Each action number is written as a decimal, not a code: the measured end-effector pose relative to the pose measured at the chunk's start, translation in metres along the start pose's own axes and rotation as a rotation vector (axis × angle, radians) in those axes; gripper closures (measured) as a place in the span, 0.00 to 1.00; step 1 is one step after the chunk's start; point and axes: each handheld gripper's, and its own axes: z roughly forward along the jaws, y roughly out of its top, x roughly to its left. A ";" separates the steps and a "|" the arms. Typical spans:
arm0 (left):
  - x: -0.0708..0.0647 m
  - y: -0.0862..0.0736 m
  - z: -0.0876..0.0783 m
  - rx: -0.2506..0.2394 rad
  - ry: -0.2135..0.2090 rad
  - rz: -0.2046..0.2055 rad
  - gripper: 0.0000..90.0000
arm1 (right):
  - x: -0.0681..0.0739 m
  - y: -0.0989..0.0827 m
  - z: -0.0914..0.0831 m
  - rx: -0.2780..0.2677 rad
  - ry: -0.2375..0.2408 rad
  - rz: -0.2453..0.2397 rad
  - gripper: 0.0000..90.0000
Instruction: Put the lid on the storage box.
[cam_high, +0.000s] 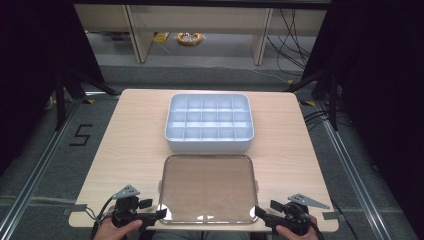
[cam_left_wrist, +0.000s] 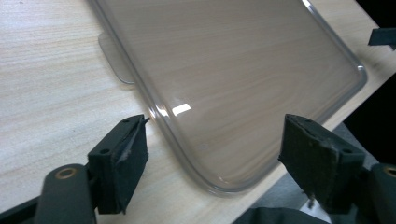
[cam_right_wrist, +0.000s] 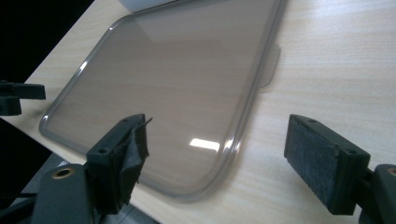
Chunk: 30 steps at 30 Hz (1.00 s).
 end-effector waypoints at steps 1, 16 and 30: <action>0.002 0.001 0.002 0.003 0.004 -0.003 0.27 | -0.003 0.003 0.003 -0.001 0.008 -0.010 0.26; 0.007 0.008 0.008 0.028 0.024 0.022 0.41 | -0.001 0.015 0.031 0.062 -0.031 -0.048 0.34; 0.018 0.013 0.015 0.077 0.014 0.010 0.57 | 0.000 0.019 0.043 0.089 -0.053 -0.043 0.36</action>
